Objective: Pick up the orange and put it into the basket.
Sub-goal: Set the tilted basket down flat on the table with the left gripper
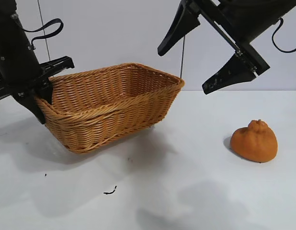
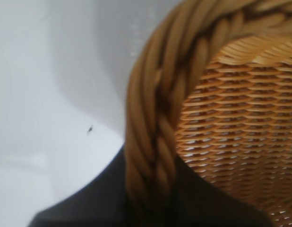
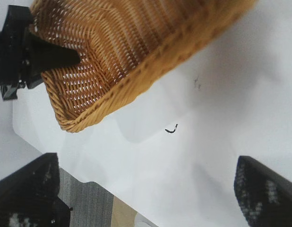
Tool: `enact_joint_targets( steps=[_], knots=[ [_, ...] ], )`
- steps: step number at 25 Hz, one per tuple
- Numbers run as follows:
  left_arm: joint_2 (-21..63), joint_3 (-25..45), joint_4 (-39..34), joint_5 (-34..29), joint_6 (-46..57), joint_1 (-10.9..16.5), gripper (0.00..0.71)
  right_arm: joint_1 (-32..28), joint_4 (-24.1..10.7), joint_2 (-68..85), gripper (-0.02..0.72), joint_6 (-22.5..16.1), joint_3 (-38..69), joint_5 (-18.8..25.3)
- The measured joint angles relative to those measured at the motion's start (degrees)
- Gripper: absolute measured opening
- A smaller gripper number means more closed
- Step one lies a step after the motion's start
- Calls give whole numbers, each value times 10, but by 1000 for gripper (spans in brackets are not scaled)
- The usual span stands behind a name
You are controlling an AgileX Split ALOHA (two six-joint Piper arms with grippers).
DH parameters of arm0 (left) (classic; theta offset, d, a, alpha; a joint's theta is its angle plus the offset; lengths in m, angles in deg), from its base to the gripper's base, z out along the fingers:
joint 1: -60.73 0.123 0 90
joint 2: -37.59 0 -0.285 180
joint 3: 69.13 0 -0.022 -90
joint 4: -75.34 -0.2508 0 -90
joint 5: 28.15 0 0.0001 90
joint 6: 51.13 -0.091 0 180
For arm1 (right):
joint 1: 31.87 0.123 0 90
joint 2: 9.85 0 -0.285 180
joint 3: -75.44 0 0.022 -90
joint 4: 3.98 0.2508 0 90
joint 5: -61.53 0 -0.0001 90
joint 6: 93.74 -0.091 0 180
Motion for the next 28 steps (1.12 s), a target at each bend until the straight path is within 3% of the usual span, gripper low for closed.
enact_joint_targets(
  steps=[4,8,17,28],
  knots=[
    [-44,-64,2,-62,-162,3,91,0,-1,0,692,0,0,1],
    [-67,-93,7,-101,-244,3,91,0,-1,0,692,0,0,1],
    [-73,-93,15,-97,-286,3,91,0,-1,0,692,0,0,1],
    [-77,-93,41,-29,-288,3,91,0,-1,0,692,0,0,1]
  ],
)
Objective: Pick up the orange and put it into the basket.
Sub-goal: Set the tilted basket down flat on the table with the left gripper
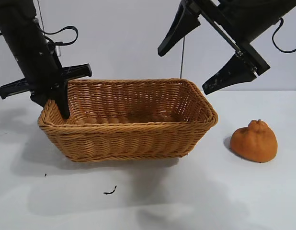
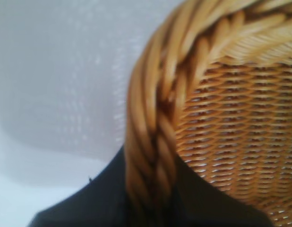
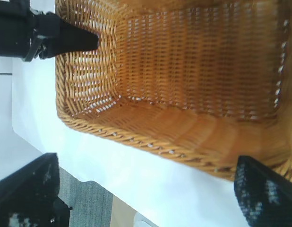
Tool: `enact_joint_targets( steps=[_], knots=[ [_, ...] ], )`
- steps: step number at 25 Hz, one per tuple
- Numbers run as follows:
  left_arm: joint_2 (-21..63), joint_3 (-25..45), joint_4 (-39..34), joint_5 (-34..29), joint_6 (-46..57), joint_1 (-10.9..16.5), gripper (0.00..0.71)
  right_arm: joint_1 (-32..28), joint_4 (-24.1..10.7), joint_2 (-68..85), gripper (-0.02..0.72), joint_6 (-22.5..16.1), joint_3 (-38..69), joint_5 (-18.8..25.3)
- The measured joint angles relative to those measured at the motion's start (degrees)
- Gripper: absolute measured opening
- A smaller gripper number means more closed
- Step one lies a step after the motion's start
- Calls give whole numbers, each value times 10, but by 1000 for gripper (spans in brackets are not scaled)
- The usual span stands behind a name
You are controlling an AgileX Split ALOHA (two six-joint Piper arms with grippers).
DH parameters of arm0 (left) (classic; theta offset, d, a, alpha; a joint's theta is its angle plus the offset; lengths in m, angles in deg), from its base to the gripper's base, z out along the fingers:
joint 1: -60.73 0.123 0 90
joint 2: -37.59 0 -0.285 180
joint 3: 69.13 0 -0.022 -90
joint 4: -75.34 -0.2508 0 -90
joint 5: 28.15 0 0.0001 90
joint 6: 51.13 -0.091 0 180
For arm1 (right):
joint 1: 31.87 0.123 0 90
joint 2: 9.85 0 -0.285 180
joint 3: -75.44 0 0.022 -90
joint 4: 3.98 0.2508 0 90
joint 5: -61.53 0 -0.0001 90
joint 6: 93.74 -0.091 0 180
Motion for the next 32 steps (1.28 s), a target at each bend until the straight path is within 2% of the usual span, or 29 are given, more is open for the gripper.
enact_joint_targets(
  steps=[7,14,15,17,18,21,22,25,32],
  knots=[
    [-41,0,3,-8,-25,0,90,0,0,0,692,0,0,0],
    [-42,0,4,-2,-31,0,98,0,0,0,692,0,0,0],
    [-42,0,4,-2,-31,0,122,0,0,0,692,0,0,0],
    [-42,0,8,-2,-32,0,225,0,0,0,692,0,0,0],
    [-41,0,8,-3,-32,0,325,0,0,0,692,0,0,0],
    [-41,0,8,-6,-32,0,568,0,0,0,692,0,0,0],
    [-41,0,8,-6,-32,0,610,0,0,0,692,0,0,0],
    [-30,0,9,-6,-32,0,671,0,0,0,692,0,0,0],
    [23,-23,7,-36,-33,0,690,0,0,0,692,0,0,0]
  ],
)
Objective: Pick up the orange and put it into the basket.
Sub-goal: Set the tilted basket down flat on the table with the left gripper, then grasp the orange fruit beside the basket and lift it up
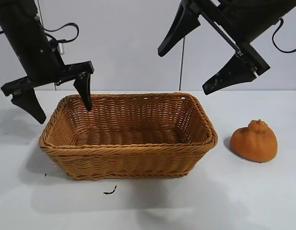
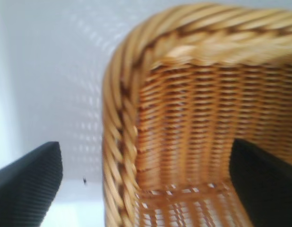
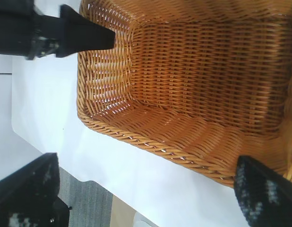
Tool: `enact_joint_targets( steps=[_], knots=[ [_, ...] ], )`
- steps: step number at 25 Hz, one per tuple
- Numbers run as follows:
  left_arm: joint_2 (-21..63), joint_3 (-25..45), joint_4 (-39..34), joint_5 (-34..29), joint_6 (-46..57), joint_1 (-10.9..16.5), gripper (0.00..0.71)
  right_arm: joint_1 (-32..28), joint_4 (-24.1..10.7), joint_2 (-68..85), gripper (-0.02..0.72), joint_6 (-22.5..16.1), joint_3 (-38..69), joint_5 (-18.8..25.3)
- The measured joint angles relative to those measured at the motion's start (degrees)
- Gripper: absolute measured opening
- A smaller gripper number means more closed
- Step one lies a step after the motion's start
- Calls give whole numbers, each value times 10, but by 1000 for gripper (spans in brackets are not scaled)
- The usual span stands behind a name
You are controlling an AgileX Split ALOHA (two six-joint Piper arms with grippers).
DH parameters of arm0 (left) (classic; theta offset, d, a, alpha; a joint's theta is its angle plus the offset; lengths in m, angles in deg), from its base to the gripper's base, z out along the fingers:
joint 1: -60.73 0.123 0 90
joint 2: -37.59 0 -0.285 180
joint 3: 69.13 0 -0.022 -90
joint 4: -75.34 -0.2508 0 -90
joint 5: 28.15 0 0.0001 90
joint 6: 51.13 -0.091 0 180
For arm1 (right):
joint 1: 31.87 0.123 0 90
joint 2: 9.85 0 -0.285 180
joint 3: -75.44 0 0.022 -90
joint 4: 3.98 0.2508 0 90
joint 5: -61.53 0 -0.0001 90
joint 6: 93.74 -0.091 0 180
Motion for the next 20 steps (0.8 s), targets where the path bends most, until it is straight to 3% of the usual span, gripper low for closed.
enact_joint_targets(
  steps=[7,12,15,20],
  knots=[
    [67,-34,-50,-22,-1,0,690,0,0,0,692,0,0,0],
    [71,-39,-97,-42,-1,2,690,0,0,0,692,0,0,0],
    [71,-39,-125,-55,-1,16,690,0,0,0,692,0,0,0],
    [71,-39,-176,-86,-2,67,690,0,0,0,692,0,0,0]
  ],
)
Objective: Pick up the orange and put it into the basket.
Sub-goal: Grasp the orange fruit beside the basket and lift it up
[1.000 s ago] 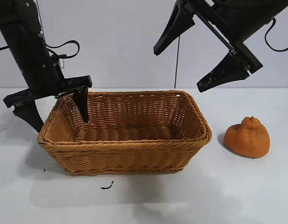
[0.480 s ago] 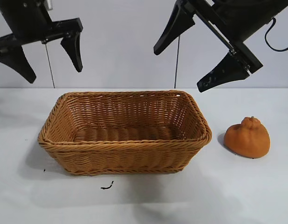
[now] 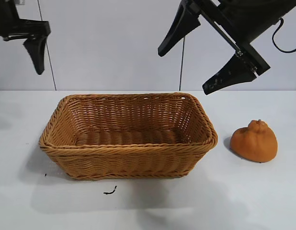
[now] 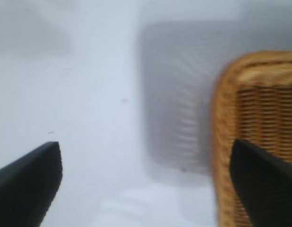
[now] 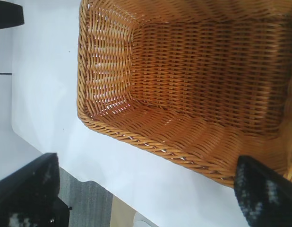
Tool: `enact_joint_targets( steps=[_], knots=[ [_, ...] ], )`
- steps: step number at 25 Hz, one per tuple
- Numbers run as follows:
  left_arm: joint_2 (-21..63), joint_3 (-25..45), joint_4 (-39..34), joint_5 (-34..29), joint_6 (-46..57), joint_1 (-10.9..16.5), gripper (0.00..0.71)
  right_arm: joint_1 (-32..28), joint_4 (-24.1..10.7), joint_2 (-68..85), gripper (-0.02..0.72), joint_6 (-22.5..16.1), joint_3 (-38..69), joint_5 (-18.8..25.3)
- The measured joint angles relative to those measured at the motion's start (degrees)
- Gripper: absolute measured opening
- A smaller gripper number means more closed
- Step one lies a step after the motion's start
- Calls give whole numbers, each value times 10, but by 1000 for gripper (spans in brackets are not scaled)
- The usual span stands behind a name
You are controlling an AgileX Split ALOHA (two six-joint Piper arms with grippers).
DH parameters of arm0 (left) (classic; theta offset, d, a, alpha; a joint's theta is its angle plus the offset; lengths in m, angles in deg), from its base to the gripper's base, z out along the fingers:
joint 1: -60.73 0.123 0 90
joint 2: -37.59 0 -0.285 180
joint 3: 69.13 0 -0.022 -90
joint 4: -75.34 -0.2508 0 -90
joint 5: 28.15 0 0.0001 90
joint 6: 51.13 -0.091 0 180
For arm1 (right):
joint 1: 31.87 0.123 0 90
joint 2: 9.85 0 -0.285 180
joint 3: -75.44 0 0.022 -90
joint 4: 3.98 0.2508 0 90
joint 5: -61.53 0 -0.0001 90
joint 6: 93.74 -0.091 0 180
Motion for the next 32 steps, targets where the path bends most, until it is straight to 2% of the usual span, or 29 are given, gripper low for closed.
enact_joint_targets(
  steps=[5,14,21,27,30,32],
  knots=[
    [0,0,-10,-21,-9,31,690,0,0,0,692,0,0,0],
    [28,0,1,-22,-24,35,690,0,0,0,692,0,0,0],
    [112,0,3,-23,-24,35,690,0,0,0,692,0,0,0],
    [218,5,5,-24,-31,35,690,0,0,0,692,0,0,0],
    [278,43,5,-23,-37,35,690,0,0,0,692,0,0,0],
    [325,99,5,-23,-38,35,690,0,0,0,692,0,0,0]
  ],
)
